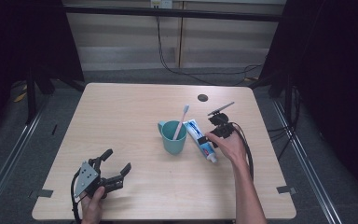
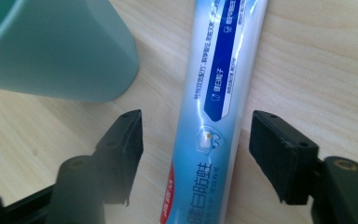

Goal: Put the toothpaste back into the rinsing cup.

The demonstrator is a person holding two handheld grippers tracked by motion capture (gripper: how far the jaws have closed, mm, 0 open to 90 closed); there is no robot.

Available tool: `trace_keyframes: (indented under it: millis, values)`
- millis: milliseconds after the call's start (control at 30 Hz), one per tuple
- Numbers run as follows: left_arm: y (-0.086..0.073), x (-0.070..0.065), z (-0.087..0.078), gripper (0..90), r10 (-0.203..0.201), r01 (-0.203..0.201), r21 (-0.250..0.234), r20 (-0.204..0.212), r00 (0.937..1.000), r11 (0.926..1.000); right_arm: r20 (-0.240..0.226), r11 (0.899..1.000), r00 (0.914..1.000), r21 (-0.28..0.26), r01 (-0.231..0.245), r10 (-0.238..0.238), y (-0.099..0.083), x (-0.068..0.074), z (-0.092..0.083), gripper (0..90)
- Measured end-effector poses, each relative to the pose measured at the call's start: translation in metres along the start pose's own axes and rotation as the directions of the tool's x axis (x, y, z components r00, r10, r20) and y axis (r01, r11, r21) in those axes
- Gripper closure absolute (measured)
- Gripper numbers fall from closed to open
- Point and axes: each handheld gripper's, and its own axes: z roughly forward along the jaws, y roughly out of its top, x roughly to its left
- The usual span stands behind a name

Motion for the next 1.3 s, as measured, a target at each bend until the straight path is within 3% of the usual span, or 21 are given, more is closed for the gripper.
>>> trace_keyframes:
  millis: [133,333,567,733,933,1100,1300]
  values:
    - [0.0,0.0,0.0,15.6,0.001,-0.001,0.0,0.0,1.0,1.0,0.003,0.998,0.9993,0.043,0.037,-0.037,0.002,0.003,0.007,32.0]
    - [0.0,0.0,0.0,15.6,0.001,-0.001,0.0,0.0,1.0,1.0,0.014,0.996,0.9998,0.084,0.016,-0.017,0.004,-0.002,0.018,41.6]
    - [0.0,0.0,0.0,15.6,-0.003,0.003,-0.003,0.005,1.0,1.0,0.047,0.99,0.9987,0.142,0.013,-0.02,0.006,-0.003,0.029,45.7]
    - [0.0,0.0,0.0,15.6,-0.001,0.001,-0.003,0.006,1.0,1.0,0.046,0.99,0.9988,0.143,0.009,-0.016,0.006,-0.004,0.032,46.0]
    - [0.0,0.0,0.0,15.6,0.002,-0.002,-0.002,0.006,1.0,1.0,0.089,0.988,0.9949,0.148,0.034,-0.047,0.007,0.002,0.034,46.2]
    - [0.0,0.0,0.0,15.6,0.002,-0.002,-0.002,0.008,1.0,1.0,0.123,0.986,0.9917,0.168,0.017,-0.038,0.009,0.002,0.034,55.6]
    - [0.0,0.0,0.0,15.6,0.0,0.0,-0.003,0.009,1.0,1.0,0.123,0.984,0.9923,0.179,-0.01,-0.013,0.011,0.0,0.033,65.4]
